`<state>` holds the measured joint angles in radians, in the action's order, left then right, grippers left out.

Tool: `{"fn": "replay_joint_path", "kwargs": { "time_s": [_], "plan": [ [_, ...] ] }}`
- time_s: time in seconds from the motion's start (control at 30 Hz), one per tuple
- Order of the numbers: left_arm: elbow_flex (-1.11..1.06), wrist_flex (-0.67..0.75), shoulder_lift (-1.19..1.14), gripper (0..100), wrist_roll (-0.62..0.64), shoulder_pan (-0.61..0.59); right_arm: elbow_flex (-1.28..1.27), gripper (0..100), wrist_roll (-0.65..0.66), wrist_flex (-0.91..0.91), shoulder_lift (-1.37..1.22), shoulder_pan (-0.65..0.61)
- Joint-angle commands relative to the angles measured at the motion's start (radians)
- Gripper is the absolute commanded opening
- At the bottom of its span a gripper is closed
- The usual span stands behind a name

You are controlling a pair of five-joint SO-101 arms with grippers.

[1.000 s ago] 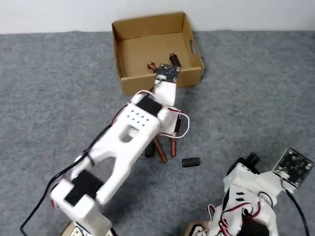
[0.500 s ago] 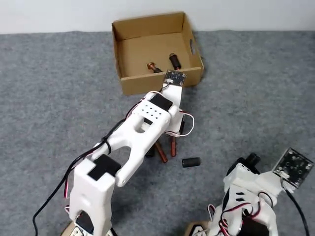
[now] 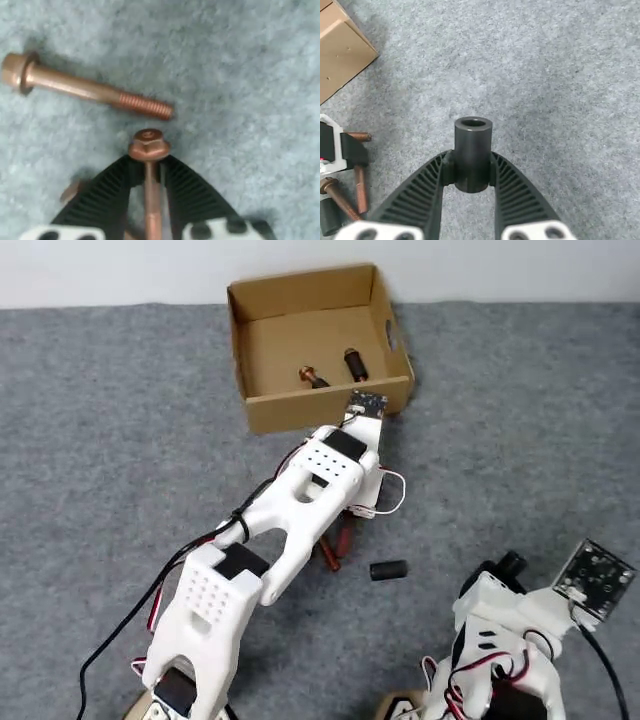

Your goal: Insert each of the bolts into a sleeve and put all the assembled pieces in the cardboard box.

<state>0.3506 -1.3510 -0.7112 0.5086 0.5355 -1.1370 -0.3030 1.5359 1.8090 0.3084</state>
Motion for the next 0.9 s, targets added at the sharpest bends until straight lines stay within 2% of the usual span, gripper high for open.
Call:
{"fn": "replay_joint_path", "kwargs": {
  "time_s": [0.0, 0.17, 0.6, 0.87],
  "plan": [
    [0.101, -0.107, 0.034, 0, 0.038, 0.003, 0.008, 0.8, 0.012, -0.013, 0.004, -0.010],
    [0.160, -0.219, 0.144, 0, 0.044, 0.015, 0.008, 0.8, 0.041, -0.015, 0.004, -0.027],
    [0.154, -0.370, 0.712, 0, 0.043, 0.037, 0.009, 0.8, 0.069, -0.022, 0.004, -0.203],
    [-0.035, -0.376, 1.025, 0, 0.051, 0.043, 0.009, 0.8, 0.069, -0.028, 0.004, -0.335]
  ]
}}
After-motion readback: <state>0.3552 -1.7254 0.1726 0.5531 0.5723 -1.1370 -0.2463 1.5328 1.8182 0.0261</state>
